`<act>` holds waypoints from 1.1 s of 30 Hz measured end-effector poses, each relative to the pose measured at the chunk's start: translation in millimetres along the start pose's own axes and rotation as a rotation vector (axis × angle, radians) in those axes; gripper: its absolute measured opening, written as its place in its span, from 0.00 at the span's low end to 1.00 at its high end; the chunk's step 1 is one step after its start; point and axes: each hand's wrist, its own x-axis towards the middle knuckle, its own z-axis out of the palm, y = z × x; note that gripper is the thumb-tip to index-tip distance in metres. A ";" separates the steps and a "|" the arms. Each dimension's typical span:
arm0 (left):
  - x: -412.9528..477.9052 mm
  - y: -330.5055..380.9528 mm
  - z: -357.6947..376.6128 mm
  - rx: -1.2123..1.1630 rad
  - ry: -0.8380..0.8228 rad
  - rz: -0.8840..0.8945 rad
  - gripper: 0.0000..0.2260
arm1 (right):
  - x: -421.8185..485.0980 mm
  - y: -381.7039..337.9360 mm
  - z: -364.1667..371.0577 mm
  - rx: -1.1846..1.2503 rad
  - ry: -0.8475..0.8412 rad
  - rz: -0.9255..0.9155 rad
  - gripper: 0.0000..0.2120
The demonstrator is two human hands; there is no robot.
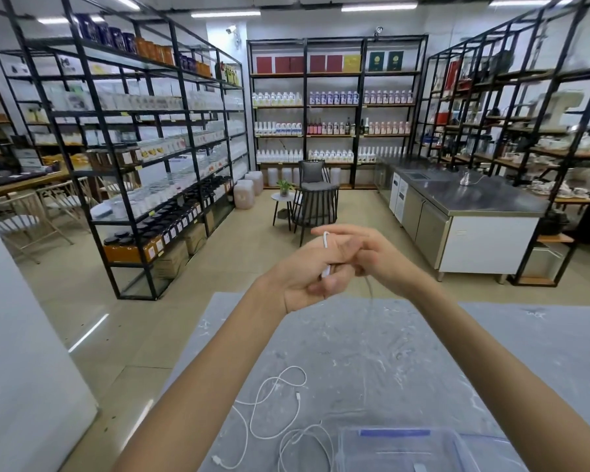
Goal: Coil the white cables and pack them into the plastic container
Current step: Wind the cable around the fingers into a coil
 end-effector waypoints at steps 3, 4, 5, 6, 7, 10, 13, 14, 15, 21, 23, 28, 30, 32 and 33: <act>13.8 11.2 -3.2 -0.088 0.043 0.049 0.11 | -16.3 16.1 30.4 -0.099 0.073 0.121 0.11; 15.6 16.7 -4.0 -0.112 0.070 0.044 0.11 | -24.3 21.8 42.2 -0.159 0.054 0.144 0.11; 19.1 18.7 -8.7 -0.159 0.076 0.027 0.13 | -34.2 26.7 53.3 -0.245 0.022 0.160 0.10; 21.0 19.2 -11.4 -0.211 0.082 0.003 0.15 | -45.3 31.3 61.8 -0.357 -0.011 0.157 0.10; 23.3 17.0 -14.5 -0.247 0.099 -0.015 0.17 | -55.0 33.2 68.5 -0.481 -0.034 0.144 0.11; 27.7 0.7 -16.0 -0.252 0.188 -0.016 0.19 | -74.7 25.3 68.1 -0.736 -0.054 0.118 0.17; 28.0 -17.5 -15.1 -0.056 0.251 0.081 0.21 | -85.9 3.4 53.5 -0.906 -0.106 0.059 0.17; 26.8 -21.9 -13.7 0.065 0.262 0.109 0.21 | -89.9 -6.1 48.5 -0.930 -0.125 0.018 0.15; 25.2 -25.6 -12.2 0.199 0.275 0.126 0.22 | -94.2 -15.7 43.1 -0.929 -0.125 -0.036 0.13; 4.7 -30.1 15.9 0.601 0.238 0.125 0.41 | -89.5 -50.9 0.2 -1.065 0.287 -0.567 0.06; 4.0 -28.3 27.3 0.552 0.158 0.067 0.44 | -77.7 -49.3 -10.1 -1.041 0.345 -0.765 0.07; -1.1 -27.7 36.0 0.208 -0.100 -0.086 0.50 | -50.9 -43.9 -23.1 -0.618 0.330 -0.682 0.14; -1.9 -24.9 34.1 0.124 -0.147 -0.093 0.50 | -39.6 -40.7 -20.6 -0.422 0.319 -0.523 0.17; 0.4 -18.9 29.5 0.067 -0.127 -0.052 0.49 | -29.4 -34.1 -13.0 -0.334 0.290 -0.390 0.17; 1.6 -16.0 26.4 0.042 -0.100 -0.025 0.48 | -26.7 -29.7 -7.2 -0.292 0.245 -0.321 0.14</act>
